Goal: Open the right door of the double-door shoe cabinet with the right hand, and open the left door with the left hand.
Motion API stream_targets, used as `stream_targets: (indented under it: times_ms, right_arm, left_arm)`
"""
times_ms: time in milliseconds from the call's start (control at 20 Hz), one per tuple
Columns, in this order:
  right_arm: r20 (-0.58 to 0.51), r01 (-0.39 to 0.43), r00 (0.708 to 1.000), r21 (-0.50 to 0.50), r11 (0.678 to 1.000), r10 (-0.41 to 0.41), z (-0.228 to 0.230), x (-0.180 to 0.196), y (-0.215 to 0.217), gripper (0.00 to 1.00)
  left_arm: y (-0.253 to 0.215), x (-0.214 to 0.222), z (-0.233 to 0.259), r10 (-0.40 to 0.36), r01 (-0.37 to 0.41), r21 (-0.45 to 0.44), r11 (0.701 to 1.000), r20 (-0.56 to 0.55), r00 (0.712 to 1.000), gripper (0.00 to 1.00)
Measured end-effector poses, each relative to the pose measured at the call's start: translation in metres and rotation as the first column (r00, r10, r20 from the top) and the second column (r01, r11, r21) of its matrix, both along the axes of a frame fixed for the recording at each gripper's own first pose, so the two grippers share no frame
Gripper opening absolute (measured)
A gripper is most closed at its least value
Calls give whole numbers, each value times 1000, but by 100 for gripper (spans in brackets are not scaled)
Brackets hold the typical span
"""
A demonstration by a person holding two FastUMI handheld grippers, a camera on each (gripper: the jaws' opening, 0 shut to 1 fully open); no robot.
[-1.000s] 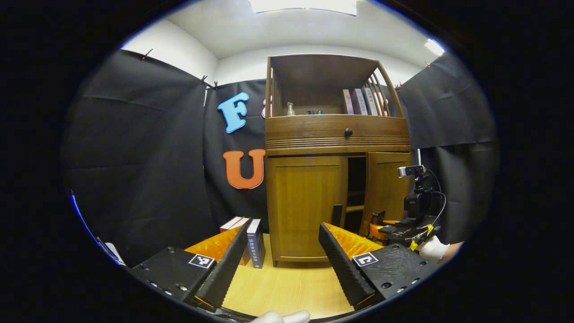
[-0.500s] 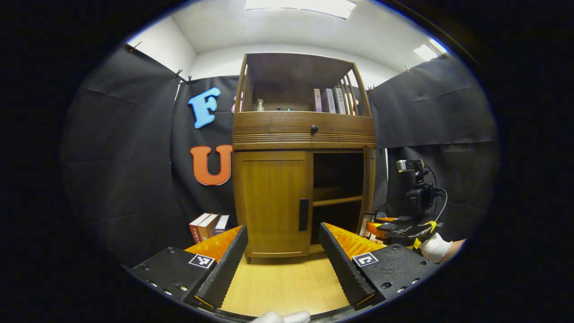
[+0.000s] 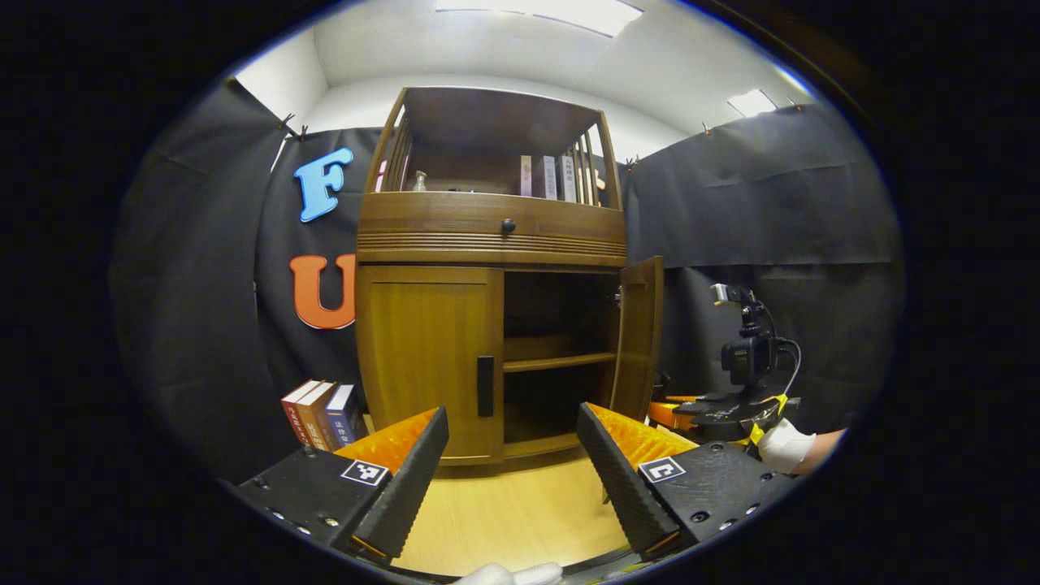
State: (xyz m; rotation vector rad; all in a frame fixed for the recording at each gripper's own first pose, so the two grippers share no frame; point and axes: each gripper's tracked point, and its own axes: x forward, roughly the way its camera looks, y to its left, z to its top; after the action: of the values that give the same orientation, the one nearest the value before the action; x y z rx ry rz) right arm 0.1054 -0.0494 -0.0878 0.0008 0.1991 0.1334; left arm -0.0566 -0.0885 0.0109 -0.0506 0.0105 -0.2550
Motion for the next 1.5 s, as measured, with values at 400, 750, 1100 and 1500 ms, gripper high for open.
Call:
stream_targets:
  times_ms: [400, 750, 1100, 1500]
  right_arm:
    - [-25, -107, 994, -16, 994, 107, 0, 0, -72, 5]
    - [-31, -177, 984, -11, 984, 177, 5, 23, -131, 4]
    - [-10, -333, 943, -38, 942, 332, 7, 29, -139, 4]
    - [-7, -393, 920, -21, 919, 393, 8, 30, -149, 4]
  left_arm:
    - [-78, 16, 19, 18, -18, 3, 1000, 3, 1000, 100]
    - [-155, 6, 32, 75, -75, 15, 997, 0, 997, 95]
    - [-203, -5, 31, 153, -152, 27, 988, -14, 988, 95]
    - [-233, -12, 40, 182, -181, 68, 981, -11, 983, 94]
